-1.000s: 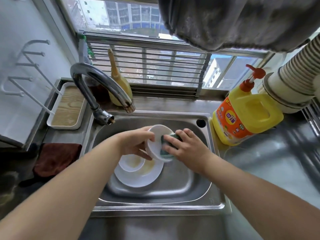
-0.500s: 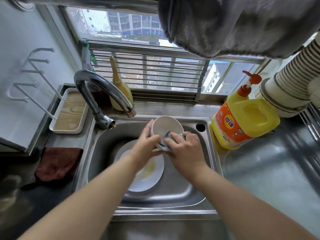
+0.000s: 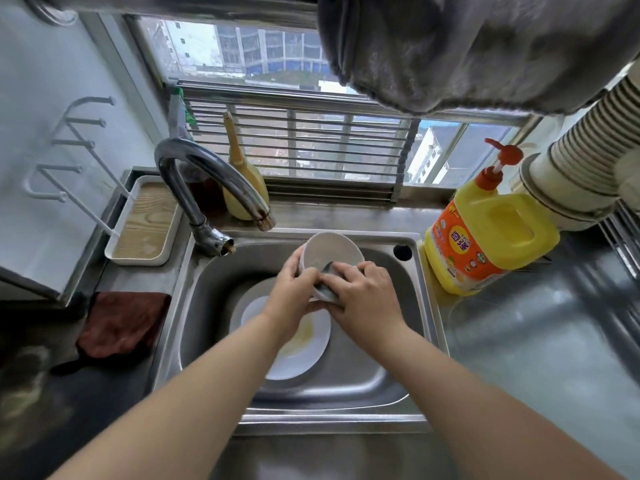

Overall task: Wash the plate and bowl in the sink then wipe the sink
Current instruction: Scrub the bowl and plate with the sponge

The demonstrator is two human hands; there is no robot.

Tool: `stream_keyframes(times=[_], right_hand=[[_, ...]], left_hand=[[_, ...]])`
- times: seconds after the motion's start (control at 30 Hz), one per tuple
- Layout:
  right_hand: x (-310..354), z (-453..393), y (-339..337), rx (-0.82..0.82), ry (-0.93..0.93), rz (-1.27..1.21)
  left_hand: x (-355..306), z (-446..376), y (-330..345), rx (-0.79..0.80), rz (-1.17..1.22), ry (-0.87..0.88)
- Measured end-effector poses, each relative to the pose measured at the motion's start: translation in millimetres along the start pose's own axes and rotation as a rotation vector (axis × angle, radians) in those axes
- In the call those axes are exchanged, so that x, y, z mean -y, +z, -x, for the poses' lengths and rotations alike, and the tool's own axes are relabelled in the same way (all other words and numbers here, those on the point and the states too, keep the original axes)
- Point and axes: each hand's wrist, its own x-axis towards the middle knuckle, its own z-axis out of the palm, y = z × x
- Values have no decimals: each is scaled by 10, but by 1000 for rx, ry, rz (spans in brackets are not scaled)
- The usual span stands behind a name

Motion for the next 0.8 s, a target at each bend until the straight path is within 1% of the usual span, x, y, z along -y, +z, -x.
stream_keyframes(times=[0.03, 0.1, 0.17, 0.23, 0.27, 0.3, 0.37, 0.4, 0.43, 0.47, 0.5, 0.57, 0.6, 0.63, 0.67, 0.7, 0.73, 0.8], right_hand=[[-114, 51, -1, 7, -111, 9], [-355, 105, -36, 51, -357, 84], [-537, 49, -62, 9, -552, 192], [-570, -43, -87, -42, -641, 290], [-549, -67, -84, -57, -638, 327], [-503, -73, -103, -48, -591, 343], [-329, -22, -184, 62, -346, 299], [-212, 22, -231, 163, -189, 243], [-92, 66, -250, 294, -38, 152], [25, 94, -266, 382, 90, 24], [129, 131, -259, 436, 160, -103], [268, 189, -237, 423, 259, -339], [272, 230, -219, 413, 260, -393], [249, 272, -219, 433, 219, -390], [197, 298, -224, 433, 119, -344], [99, 305, -200, 383, -35, -251], [-33, 289, -192, 311, -220, -105], [-292, 163, -220, 172, -543, 147]], left_hand=[[-55, 8, -79, 32, -67, -29], [-175, -7, -247, 166, -237, -117], [-287, -22, -324, 288, -429, -170], [-396, -35, -309, 331, -547, -191], [-441, -40, -289, 336, -571, -184], [-464, -47, -277, 341, -571, -160], [-445, -57, -263, 323, -500, -86], [-402, -55, -254, 297, -457, -54], [-336, -54, -241, 264, -429, -36], [-265, -53, -230, 223, -412, -29], [-198, -47, -221, 179, -401, -26], [-127, -39, -231, 111, -383, -25], [-128, -38, -254, 103, -385, -31], [-150, -37, -286, 117, -415, -45], [-189, -31, -323, 144, -468, -71], [-241, -23, -357, 181, -524, -114], [-309, -19, -383, 228, -564, -175], [-468, -5, -410, 328, -574, -335]])
